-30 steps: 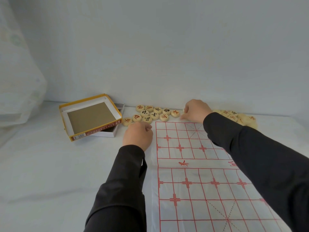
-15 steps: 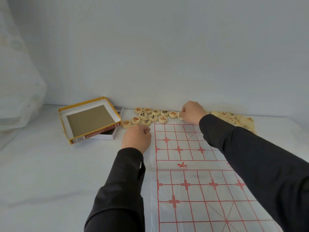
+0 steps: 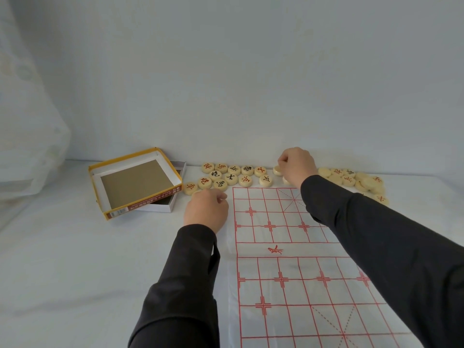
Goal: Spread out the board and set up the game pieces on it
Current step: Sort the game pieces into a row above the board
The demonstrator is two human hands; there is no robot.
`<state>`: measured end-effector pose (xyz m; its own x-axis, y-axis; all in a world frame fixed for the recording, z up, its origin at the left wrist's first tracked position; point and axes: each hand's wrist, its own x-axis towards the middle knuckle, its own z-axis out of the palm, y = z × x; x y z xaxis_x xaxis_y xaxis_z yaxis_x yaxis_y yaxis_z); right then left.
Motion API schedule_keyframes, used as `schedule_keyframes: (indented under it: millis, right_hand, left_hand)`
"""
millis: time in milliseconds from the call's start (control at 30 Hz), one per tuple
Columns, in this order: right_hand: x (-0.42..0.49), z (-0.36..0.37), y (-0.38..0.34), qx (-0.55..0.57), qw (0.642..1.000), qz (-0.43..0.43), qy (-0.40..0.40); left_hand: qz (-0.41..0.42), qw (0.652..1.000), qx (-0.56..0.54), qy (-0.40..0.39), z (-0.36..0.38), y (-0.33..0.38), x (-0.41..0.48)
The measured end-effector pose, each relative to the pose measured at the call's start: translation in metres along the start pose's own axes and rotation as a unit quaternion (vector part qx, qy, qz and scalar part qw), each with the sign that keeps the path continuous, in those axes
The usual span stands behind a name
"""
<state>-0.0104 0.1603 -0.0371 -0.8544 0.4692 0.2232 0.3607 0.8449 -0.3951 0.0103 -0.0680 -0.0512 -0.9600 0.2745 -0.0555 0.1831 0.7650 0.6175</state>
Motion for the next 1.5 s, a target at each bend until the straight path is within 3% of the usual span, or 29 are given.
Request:
schedule_keyframes:
  millis: [100,300,600,767,1167,1500]
  right_hand:
    - [0.0,0.002,0.003,-0.109,0.993,-0.004,-0.055]
    - [0.001,0.01,-0.005,-0.144,0.988,-0.029,-0.05]
    - [0.006,0.005,-0.005,-0.029,0.995,-0.025,-0.089]
    - [0.007,0.002,0.006,-0.018,0.996,-0.028,-0.081]
    - [-0.002,-0.025,0.023,-0.139,0.966,-0.099,-0.196]
    - [0.002,-0.02,0.013,-0.053,0.985,-0.066,-0.152]
  left_hand:
    - [-0.001,1.0,-0.001,-0.001,0.001,0.0,-0.001]
    - [0.001,1.0,-0.004,-0.002,0.001,-0.001,0.0]
    - [0.001,1.0,-0.004,0.002,0.001,-0.001,0.0]
    - [0.006,1.0,-0.001,0.004,0.001,-0.001,-0.001]
    - [0.005,1.0,0.008,0.0,0.002,0.001,-0.001]
    - [0.005,1.0,0.003,0.005,0.004,0.0,0.002]
